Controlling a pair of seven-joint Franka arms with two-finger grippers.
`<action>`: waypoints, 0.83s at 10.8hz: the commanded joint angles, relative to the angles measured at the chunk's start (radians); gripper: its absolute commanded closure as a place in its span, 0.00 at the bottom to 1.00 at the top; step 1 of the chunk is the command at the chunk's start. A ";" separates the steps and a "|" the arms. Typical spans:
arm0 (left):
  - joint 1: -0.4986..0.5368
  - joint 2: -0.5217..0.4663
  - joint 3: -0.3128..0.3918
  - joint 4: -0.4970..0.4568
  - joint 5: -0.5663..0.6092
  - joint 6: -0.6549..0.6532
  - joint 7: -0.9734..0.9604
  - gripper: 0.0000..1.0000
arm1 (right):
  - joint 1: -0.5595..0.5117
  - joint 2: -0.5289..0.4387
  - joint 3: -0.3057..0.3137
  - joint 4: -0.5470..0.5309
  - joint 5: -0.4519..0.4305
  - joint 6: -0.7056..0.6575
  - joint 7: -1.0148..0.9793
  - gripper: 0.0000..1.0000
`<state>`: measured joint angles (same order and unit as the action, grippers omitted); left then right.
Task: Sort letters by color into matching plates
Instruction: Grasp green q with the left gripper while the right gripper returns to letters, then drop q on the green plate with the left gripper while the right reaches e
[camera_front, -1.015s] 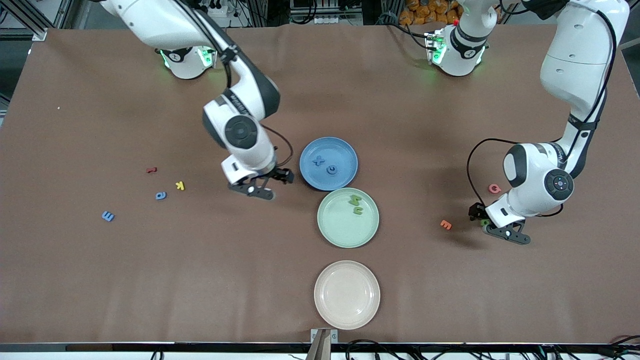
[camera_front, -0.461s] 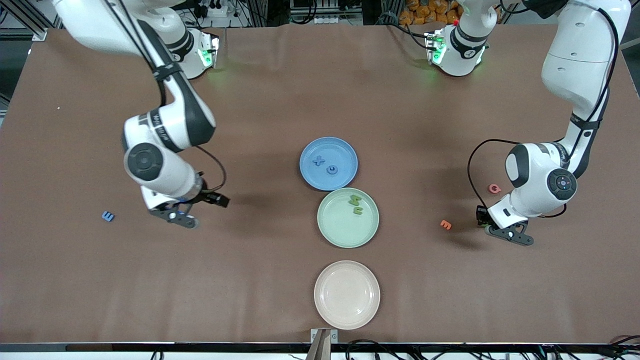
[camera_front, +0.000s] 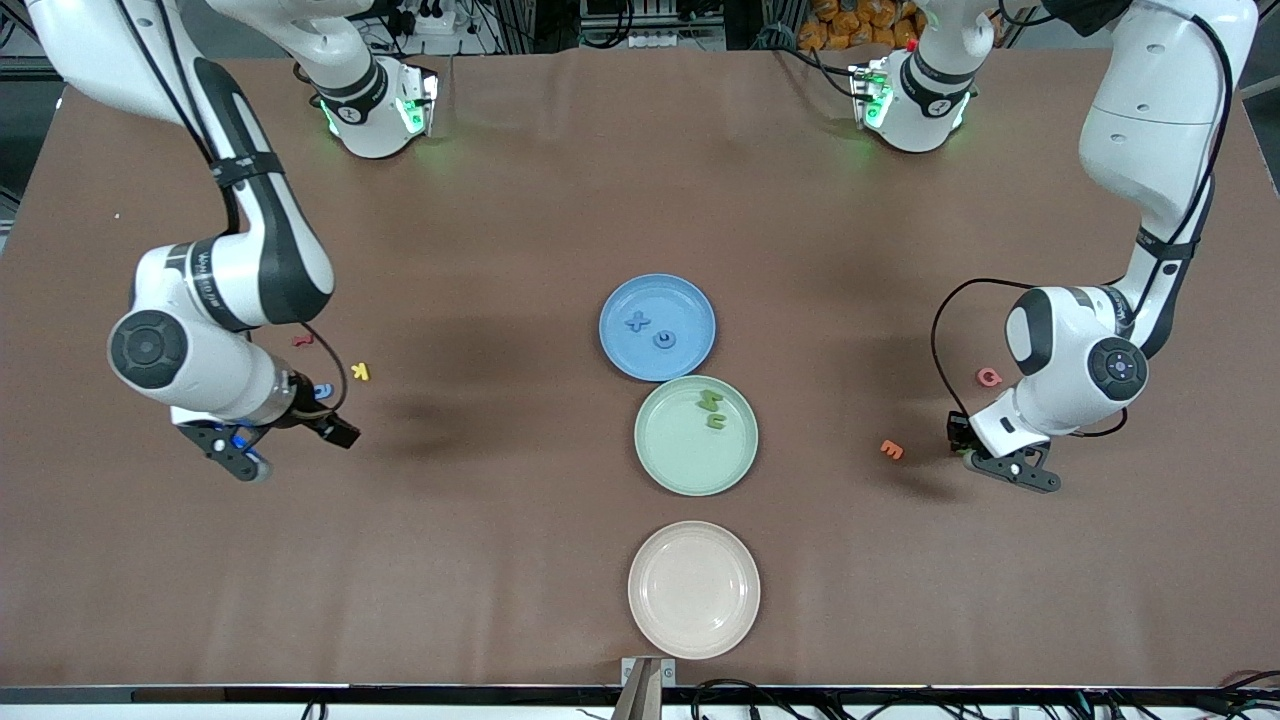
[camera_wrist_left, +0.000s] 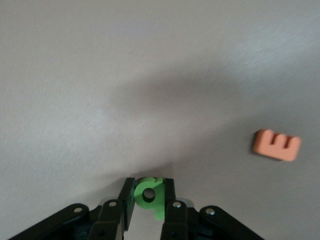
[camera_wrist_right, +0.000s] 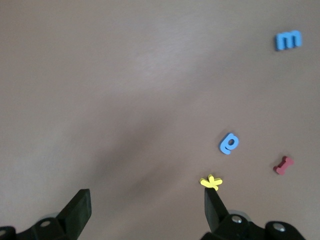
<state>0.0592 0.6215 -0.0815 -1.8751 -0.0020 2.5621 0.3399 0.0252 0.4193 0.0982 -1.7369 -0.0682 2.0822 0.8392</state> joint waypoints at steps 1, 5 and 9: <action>-0.077 -0.069 0.003 0.066 0.016 -0.153 0.001 1.00 | -0.028 -0.019 -0.023 -0.023 0.008 -0.001 0.179 0.00; -0.223 -0.106 0.000 0.114 0.043 -0.203 -0.050 1.00 | -0.054 -0.014 -0.046 -0.088 0.008 0.057 0.395 0.00; -0.395 -0.056 0.008 0.201 0.031 -0.191 -0.102 1.00 | -0.080 -0.025 -0.046 -0.249 0.007 0.266 0.425 0.00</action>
<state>-0.2560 0.5249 -0.0896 -1.7384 0.0096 2.3743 0.3012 -0.0354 0.4244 0.0419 -1.8888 -0.0664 2.2577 1.2389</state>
